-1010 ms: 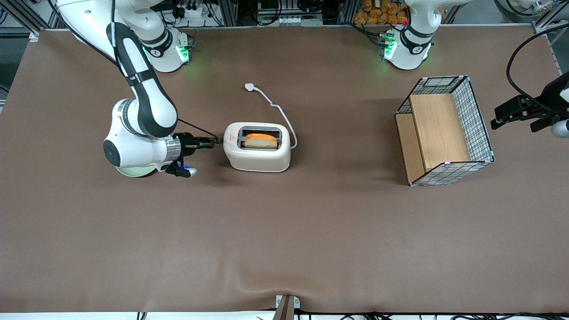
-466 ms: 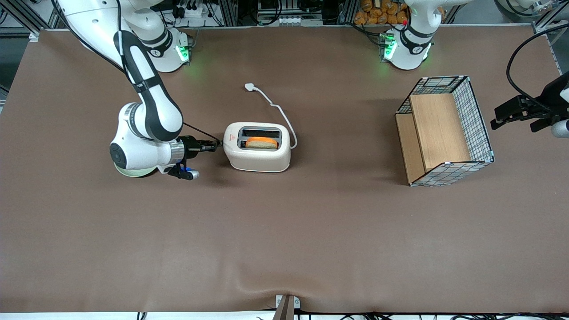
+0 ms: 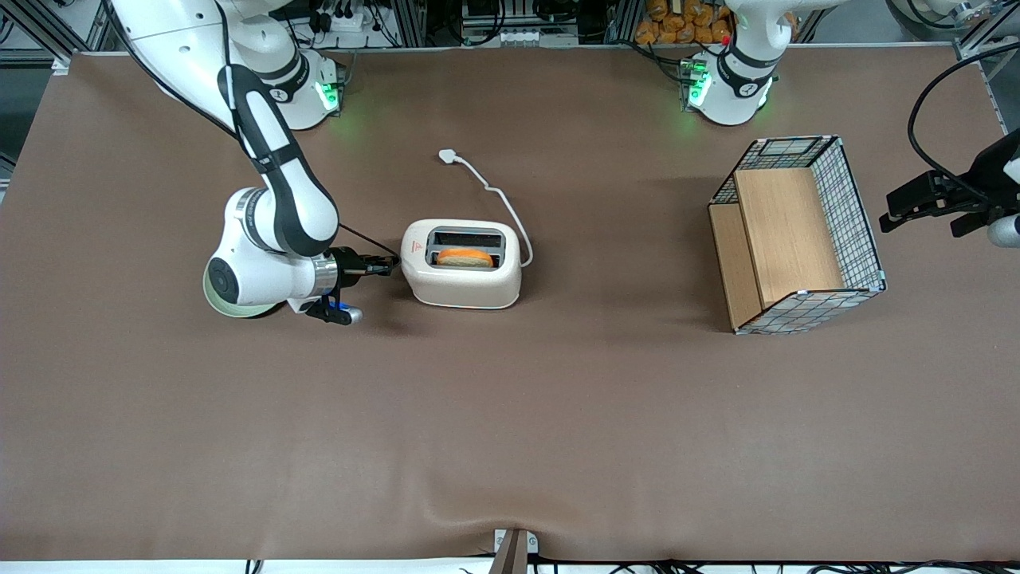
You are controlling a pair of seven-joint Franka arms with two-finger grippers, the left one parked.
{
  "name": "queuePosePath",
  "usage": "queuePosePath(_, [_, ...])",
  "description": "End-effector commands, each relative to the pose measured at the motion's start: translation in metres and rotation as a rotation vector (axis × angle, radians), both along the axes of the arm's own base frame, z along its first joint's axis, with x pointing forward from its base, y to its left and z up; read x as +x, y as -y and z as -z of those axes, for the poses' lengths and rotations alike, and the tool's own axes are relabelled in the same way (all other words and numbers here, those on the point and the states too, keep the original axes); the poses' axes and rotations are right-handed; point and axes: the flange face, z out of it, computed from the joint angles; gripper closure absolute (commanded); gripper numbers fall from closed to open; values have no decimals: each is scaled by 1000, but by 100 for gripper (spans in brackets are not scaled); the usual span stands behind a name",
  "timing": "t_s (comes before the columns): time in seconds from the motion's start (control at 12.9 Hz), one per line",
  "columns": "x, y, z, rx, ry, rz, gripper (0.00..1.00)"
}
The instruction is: Press toaster button with right arm
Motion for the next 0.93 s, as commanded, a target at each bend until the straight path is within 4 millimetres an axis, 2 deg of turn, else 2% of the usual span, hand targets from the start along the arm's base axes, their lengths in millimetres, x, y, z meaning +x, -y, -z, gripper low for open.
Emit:
queuePosePath(0.0, [-8,-14,25,-6,16,-12,100])
queuePosePath(0.23, [-4,-15,11,6,30,-10,100])
queuePosePath(0.47, [10,-14,-24,36,34,-30,100])
queuePosePath(0.85, [57,26,-95,8,37,-103,100])
